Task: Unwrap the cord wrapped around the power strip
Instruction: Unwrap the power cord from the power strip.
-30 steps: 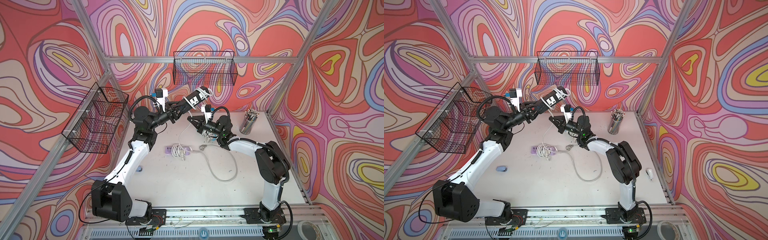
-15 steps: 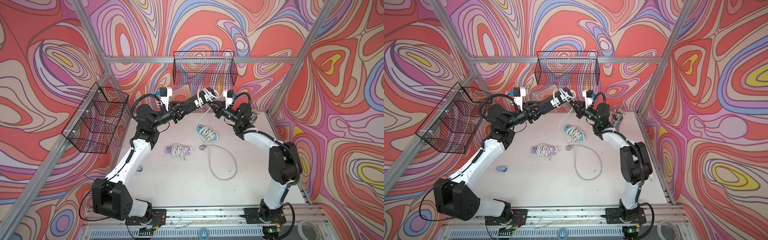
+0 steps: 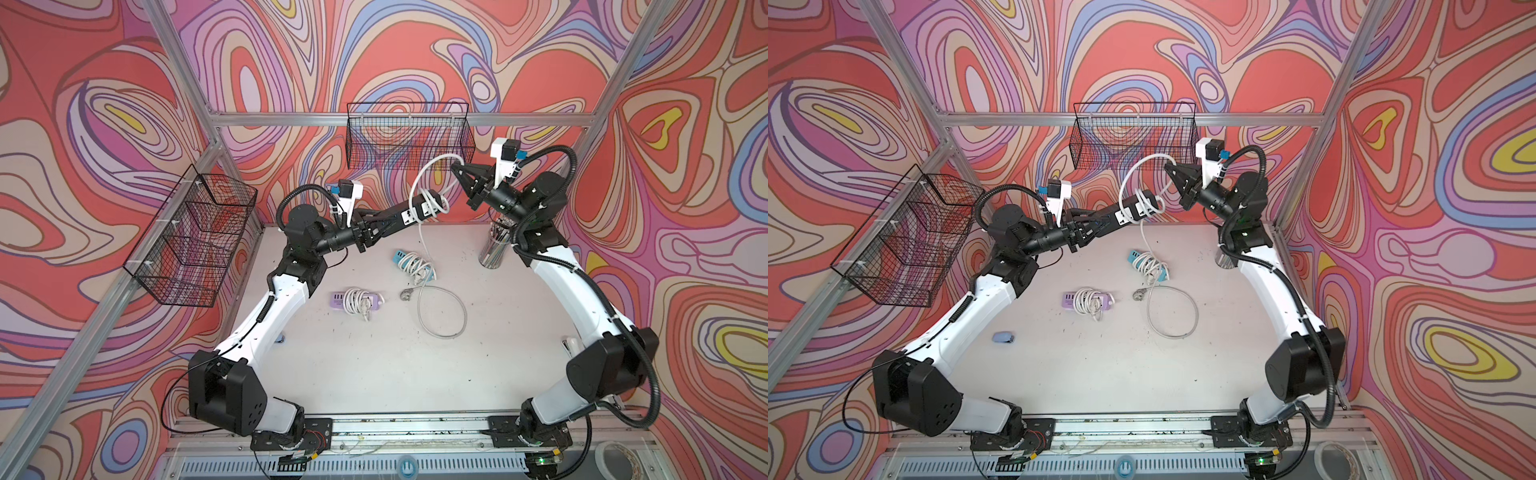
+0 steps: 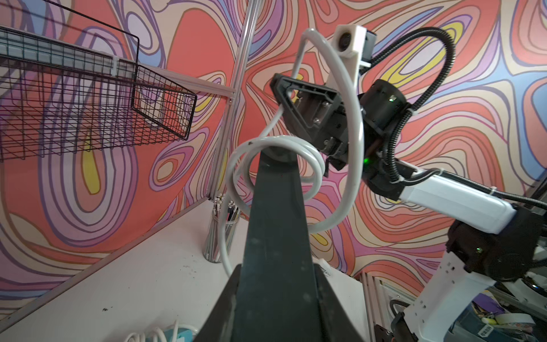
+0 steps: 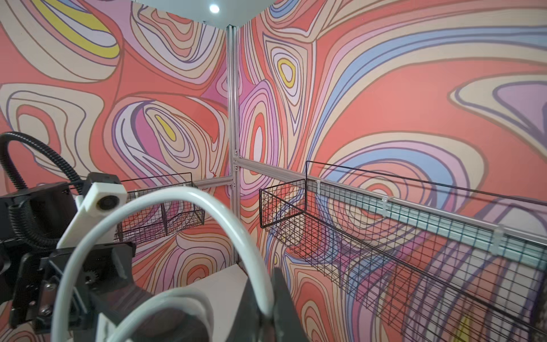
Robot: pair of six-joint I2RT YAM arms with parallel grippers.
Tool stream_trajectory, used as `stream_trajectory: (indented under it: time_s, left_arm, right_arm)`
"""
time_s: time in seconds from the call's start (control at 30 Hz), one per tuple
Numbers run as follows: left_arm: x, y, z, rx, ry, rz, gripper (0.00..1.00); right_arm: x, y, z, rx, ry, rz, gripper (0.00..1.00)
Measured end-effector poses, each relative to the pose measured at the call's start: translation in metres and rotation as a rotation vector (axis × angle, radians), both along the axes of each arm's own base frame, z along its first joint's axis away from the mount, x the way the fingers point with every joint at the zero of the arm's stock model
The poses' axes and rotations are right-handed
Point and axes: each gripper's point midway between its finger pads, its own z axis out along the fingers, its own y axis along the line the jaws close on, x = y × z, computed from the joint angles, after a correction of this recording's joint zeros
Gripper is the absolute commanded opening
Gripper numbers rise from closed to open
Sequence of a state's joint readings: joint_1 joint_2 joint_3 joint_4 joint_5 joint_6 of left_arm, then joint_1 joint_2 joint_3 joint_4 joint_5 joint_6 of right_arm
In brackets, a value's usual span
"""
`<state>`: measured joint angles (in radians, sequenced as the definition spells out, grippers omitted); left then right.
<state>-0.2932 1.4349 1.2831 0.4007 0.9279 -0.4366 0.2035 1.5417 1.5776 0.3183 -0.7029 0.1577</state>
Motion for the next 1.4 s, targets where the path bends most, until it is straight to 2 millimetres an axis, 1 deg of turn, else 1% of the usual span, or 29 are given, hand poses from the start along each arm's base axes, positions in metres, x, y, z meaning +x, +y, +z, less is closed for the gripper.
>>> stream_trajectory:
  time_s: [0.07, 0.17, 0.23, 0.37, 0.47, 0.5, 0.6, 0.67, 0.73, 0.83, 0.9, 0.93, 0.97, 1.03, 1.07, 1.13, 1.17, 1.27, 1.4]
  left_arm:
    - [0.004, 0.003, -0.004, 0.018, 0.0, 0.031, 0.0]
    - [0.009, 0.012, -0.005, 0.036, -0.01, 0.084, 0.0]
    - [0.012, 0.022, 0.001, 0.038, -0.033, 0.129, 0.0]
    - [0.012, 0.041, 0.014, 0.035, -0.081, 0.202, 0.0]
    - [0.009, 0.049, 0.021, 0.028, -0.102, 0.23, 0.0]
    - [0.008, 0.05, 0.024, 0.025, -0.111, 0.232, 0.0]
    - [0.007, 0.051, 0.026, 0.019, -0.124, 0.233, 0.0]
    - [0.007, 0.051, 0.026, 0.016, -0.122, 0.23, 0.0]
    - [0.006, 0.05, 0.026, 0.01, -0.119, 0.22, 0.0]
    - [0.001, 0.047, 0.027, -0.008, -0.11, 0.184, 0.0]
    - [-0.002, 0.044, 0.029, -0.022, -0.103, 0.146, 0.0]
    - [-0.004, 0.041, 0.028, -0.027, -0.097, 0.123, 0.0]
    - [-0.005, 0.037, 0.026, -0.03, -0.087, 0.102, 0.0]
    - [-0.007, 0.028, 0.02, -0.026, -0.067, 0.058, 0.0]
    - [-0.008, 0.024, 0.018, -0.021, -0.061, 0.04, 0.0]
    - [-0.012, 0.011, 0.013, -0.01, -0.048, -0.009, 0.0]
    - [-0.014, 0.007, 0.011, -0.005, -0.043, -0.026, 0.0]
    - [-0.023, -0.007, 0.008, 0.015, -0.037, -0.085, 0.0]
    - [-0.026, -0.016, 0.001, 0.047, -0.037, -0.114, 0.0]
  right_arm:
    - [-0.014, -0.005, -0.003, -0.02, 0.005, -0.023, 0.0]
    - [-0.029, -0.012, -0.022, -0.053, 0.048, -0.057, 0.0]
    - [-0.032, -0.016, -0.042, -0.078, 0.099, -0.085, 0.0]
    - [-0.03, -0.023, -0.085, -0.121, 0.215, -0.126, 0.0]
    - [-0.026, -0.025, -0.122, -0.144, 0.309, -0.142, 0.0]
    - [-0.024, -0.025, -0.137, -0.149, 0.346, -0.144, 0.0]
    - [-0.018, -0.025, -0.183, -0.153, 0.456, -0.146, 0.0]
    - [-0.01, -0.024, -0.216, -0.155, 0.532, -0.148, 0.0]
    - [0.002, -0.023, -0.252, -0.16, 0.614, -0.155, 0.0]
    - [0.022, -0.021, -0.295, -0.166, 0.706, -0.166, 0.0]
    - [0.033, -0.019, -0.316, -0.169, 0.754, -0.17, 0.0]
    - [0.041, -0.018, -0.323, -0.168, 0.769, -0.171, 0.0]
    - [0.049, -0.017, -0.326, -0.165, 0.775, -0.174, 0.0]
    - [0.069, -0.013, -0.324, -0.155, 0.77, -0.179, 0.0]
    - [0.079, -0.012, -0.319, -0.149, 0.758, -0.183, 0.0]
    - [0.101, -0.01, -0.301, -0.131, 0.72, -0.192, 0.0]
    - [0.108, -0.01, -0.292, -0.124, 0.701, -0.195, 0.0]
    - [0.127, -0.013, -0.25, -0.1, 0.629, -0.21, 0.0]
    - [0.14, -0.028, -0.177, -0.06, 0.507, -0.232, 0.0]
